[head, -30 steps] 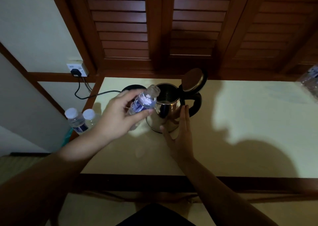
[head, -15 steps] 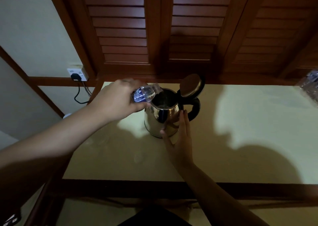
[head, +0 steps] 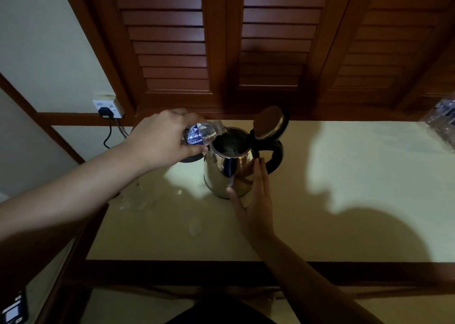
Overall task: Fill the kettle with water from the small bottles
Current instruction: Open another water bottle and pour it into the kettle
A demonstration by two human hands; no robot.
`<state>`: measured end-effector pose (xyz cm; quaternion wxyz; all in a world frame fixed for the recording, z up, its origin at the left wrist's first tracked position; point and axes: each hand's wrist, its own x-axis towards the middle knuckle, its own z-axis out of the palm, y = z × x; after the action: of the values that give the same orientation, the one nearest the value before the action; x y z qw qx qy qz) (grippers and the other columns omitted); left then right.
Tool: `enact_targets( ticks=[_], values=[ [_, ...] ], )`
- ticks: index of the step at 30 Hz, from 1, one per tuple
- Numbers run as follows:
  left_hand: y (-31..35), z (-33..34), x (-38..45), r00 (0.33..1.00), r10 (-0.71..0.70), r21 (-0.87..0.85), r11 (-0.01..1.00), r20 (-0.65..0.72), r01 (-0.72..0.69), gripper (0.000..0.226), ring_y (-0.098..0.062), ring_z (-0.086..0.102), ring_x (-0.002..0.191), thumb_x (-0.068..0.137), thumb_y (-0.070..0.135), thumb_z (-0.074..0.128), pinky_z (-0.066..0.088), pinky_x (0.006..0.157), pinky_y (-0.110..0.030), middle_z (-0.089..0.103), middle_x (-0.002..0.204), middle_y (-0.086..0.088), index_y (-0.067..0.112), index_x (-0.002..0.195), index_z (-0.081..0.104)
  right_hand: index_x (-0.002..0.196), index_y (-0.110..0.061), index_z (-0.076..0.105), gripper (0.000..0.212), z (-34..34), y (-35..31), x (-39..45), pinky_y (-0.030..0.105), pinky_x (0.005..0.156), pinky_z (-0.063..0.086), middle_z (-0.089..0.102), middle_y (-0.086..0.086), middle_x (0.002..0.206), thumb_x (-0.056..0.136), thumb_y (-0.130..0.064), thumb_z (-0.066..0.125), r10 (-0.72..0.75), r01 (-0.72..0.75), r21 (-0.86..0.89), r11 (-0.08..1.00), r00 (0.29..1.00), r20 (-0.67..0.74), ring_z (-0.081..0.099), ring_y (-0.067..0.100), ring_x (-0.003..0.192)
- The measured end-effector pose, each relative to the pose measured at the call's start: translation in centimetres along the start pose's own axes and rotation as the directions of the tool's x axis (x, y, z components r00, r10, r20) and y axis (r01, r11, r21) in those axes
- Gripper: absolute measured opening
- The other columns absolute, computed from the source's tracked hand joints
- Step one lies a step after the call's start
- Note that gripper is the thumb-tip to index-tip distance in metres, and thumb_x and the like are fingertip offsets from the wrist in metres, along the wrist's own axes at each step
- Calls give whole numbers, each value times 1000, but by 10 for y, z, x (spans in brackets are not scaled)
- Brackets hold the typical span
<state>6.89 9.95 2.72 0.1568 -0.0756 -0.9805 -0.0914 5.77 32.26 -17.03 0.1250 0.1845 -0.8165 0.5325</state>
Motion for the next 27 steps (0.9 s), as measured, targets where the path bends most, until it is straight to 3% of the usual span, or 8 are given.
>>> enact_targets(
  ticks=[4,7,14,19,27],
  values=[
    [0,-1,0,1000,11,23,1000,-6,-11,52,-30,66,91,78,53,78,46,66,-34,49,94,12,31,123,63,169,-28,15,95,-1,1,0,31,127,30,15,1,178,98,-30,77,7,-7,-15,1000,1000,3,19,15,164],
    [-1,0,1,1000,21,17,1000,-4,-21,53,-30,66,90,78,53,79,46,67,-34,47,93,13,31,124,63,170,-25,17,93,-2,1,0,22,127,23,15,0,178,98,-31,77,11,-11,-18,1000,1000,2,16,11,164],
    [-2,1,3,999,37,0,999,8,-37,50,-29,65,88,77,56,76,55,71,-41,50,93,13,32,118,63,170,-24,19,92,-5,-3,1,13,124,22,15,-1,178,99,-29,77,7,-7,-19,1000,1000,15,18,9,163],
    [-2,-1,2,999,45,11,999,14,-45,51,-30,66,90,77,56,77,56,70,-42,61,100,6,31,120,65,170,-23,19,90,-6,-4,1,13,124,23,16,-1,178,100,-29,76,15,-15,-25,1000,1000,23,19,10,162],
    [-2,-4,2,998,45,45,998,35,-46,47,-31,66,87,78,58,74,55,67,-41,56,95,7,29,113,63,169,-22,23,90,-11,-6,2,8,122,22,17,-4,177,98,-31,77,36,-36,-12,999,999,38,21,12,162]
  ],
)
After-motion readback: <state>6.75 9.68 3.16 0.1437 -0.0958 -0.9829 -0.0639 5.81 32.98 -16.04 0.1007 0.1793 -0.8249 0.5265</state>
